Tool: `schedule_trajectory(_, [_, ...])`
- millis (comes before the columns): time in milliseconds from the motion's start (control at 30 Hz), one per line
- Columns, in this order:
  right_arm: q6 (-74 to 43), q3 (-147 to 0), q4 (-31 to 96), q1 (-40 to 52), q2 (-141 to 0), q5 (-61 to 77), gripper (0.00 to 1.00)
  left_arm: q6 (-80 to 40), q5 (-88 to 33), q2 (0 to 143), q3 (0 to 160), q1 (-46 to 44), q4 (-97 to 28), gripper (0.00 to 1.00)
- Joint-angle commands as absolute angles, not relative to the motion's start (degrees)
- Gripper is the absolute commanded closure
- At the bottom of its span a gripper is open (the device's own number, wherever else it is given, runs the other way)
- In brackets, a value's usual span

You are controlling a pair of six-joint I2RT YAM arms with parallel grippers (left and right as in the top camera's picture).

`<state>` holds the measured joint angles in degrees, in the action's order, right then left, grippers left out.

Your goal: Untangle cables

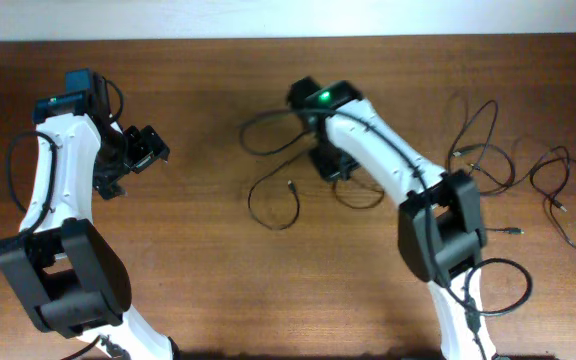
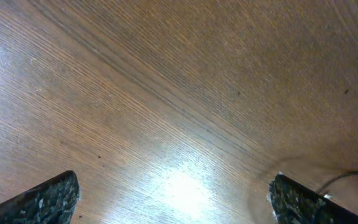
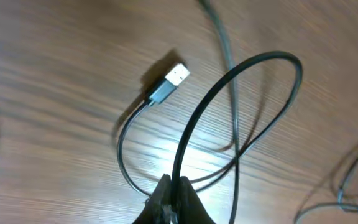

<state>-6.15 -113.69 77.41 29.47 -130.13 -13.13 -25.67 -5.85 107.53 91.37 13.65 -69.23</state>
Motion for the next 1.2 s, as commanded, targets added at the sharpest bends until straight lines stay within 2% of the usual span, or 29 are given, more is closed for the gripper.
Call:
schedule_trajectory(0, [-6.4, -114.6, 77.8, 24.9, -128.9, -10.8, 0.96, -24.8, -6.4, 107.5, 91.7, 13.9, -69.3, 0.01])
schedule_trajectory(200, [-11.3, -114.6, 78.0, 17.2, -128.9, -8.7, 0.96, -24.8, -6.4, 107.5, 91.7, 13.9, -69.3, 0.01])
schedule_trajectory(300, [-17.0, -114.6, 78.1, 11.0, -128.9, -11.4, 0.96, -24.8, -6.4, 107.5, 91.7, 13.9, -69.3, 0.01])
schedule_trajectory(500, [-17.0, -114.6, 84.3, -2.6, -128.9, -10.9, 0.96, -24.8, -6.4, 107.5, 91.7, 13.9, -69.3, 0.01])
schedule_trajectory(700, [-16.3, -114.6, 85.3, -5.7, -128.9, 0.6, 0.96, -24.8, -6.4, 107.5, 91.7, 13.9, -69.3, 0.01])
schedule_trajectory(733, [-15.2, -114.6, 85.1, -5.1, -128.9, 2.6, 0.91, -24.8, -6.4, 107.5, 91.7, 13.9, -69.3, 0.01])
schedule_trajectory(800, [-12.9, -114.6, 84.4, -2.9, -128.9, 9.0, 0.60, -24.8, -6.4, 107.5, 91.7, 13.9, -69.3, 0.01])
schedule_trajectory(867, [-10.4, -114.6, 83.5, 0.1, -128.9, 13.2, 0.39, -24.8, -6.4, 107.5, 91.7, 13.9, -69.3, 0.01])
schedule_trajectory(1067, [-9.2, -114.6, 82.3, 11.9, -128.9, 13.5, 0.19, -24.8, -6.4, 107.5, 91.7, 13.9, -69.3, 0.01])
schedule_trajectory(1100, [-9.2, -114.6, 81.8, 13.8, -128.9, 13.5, 0.12, -24.8, -6.4, 107.5, 91.7, 13.9, -69.3, 0.01])
schedule_trajectory(1133, [-9.3, -114.6, 81.4, 15.2, -128.9, 13.5, 0.01, -24.8, -6.4, 107.5, 91.7, 13.9, -69.3, 0.01])
schedule_trajectory(1167, [-9.3, -114.6, 80.7, 17.1, -128.9, 13.5, 0.02, -24.8, -6.4, 107.5, 91.7, 13.9, -69.3, 0.01])
